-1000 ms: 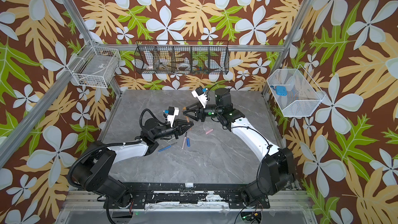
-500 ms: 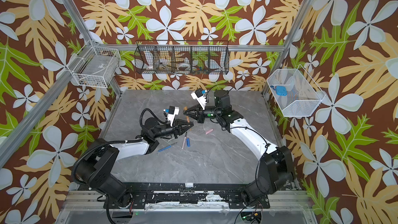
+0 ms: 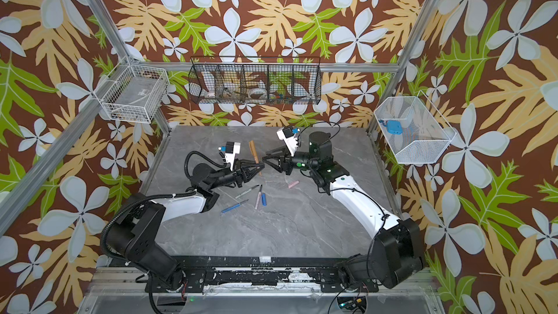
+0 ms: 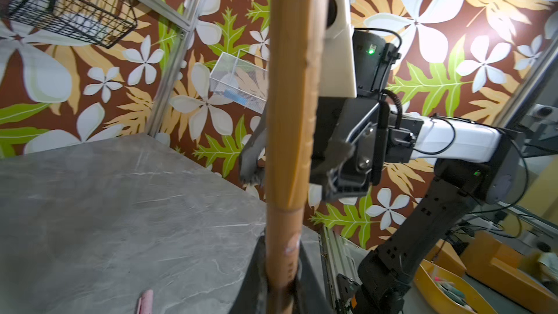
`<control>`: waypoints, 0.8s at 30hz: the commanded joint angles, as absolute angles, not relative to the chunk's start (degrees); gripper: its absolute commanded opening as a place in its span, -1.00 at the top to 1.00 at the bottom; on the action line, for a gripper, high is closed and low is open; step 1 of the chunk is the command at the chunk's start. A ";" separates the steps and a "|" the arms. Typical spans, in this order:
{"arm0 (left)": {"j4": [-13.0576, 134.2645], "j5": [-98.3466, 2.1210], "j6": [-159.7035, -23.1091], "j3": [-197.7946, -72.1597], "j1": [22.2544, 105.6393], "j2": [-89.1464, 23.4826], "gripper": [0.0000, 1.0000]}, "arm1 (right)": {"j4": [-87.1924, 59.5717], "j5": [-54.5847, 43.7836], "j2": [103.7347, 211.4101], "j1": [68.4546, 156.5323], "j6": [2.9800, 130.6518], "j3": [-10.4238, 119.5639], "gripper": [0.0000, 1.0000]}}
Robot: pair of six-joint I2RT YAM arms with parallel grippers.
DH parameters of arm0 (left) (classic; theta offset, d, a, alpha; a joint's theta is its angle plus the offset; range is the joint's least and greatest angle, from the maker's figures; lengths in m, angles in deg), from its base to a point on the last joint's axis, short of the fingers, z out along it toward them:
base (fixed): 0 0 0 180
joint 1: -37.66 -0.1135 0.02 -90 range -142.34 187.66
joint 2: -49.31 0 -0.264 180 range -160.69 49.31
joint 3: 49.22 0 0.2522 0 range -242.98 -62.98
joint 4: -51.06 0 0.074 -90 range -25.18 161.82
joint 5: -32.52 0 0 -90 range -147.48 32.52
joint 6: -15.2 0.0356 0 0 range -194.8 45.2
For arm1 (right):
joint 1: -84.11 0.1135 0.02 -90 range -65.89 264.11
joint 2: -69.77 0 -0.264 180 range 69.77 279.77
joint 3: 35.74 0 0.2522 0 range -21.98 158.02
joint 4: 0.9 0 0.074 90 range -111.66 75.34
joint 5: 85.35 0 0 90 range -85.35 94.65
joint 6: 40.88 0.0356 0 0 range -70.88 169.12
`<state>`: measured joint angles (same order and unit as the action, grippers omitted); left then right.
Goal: Insert the pens into the pen caps
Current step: 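Open the right gripper and withdraw it while the left arm lowers the pen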
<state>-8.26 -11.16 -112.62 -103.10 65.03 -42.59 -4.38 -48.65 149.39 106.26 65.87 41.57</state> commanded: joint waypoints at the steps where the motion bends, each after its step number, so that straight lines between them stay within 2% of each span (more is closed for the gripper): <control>1: 2.49 -17.54 -106.90 -101.08 64.84 -39.91 1.00 | -3.59 -44.03 147.21 105.30 66.76 42.25 -0.04; 4: 21.56 -27.58 -100.57 -101.39 64.77 -34.76 1.00 | -8.96 -39.43 146.63 105.09 63.04 43.05 -0.12; 8: 50.56 -49.37 -93.89 -104.93 64.07 -28.81 1.00 | -14.11 -35.53 147.78 105.03 60.70 42.62 -0.14; 10: 57.81 -54.56 -92.55 -105.02 62.02 -27.21 1.00 | -15.30 -34.06 148.55 105.01 59.71 42.27 -0.14; 14: 62.69 -57.85 -92.92 -102.18 55.24 -25.96 1.00 | -17.70 -31.25 151.23 105.00 58.38 43.26 -0.15; 17: 68.48 -66.71 -91.24 -103.41 54.35 -28.72 1.00 | -18.66 -30.90 153.51 105.03 57.82 43.70 -0.15; 19: 70.28 -69.21 -89.83 -104.29 54.18 -31.35 1.00 | -18.12 -31.27 154.54 105.02 58.21 43.09 -0.15; 24: 73.04 -68.04 -86.64 -106.80 53.22 -38.35 1.00 | -14.70 -31.00 154.27 105.03 60.18 39.18 -0.16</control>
<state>69.40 -66.08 -89.61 -105.67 53.47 -36.29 -17.10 -31.42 154.72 105.02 59.36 40.39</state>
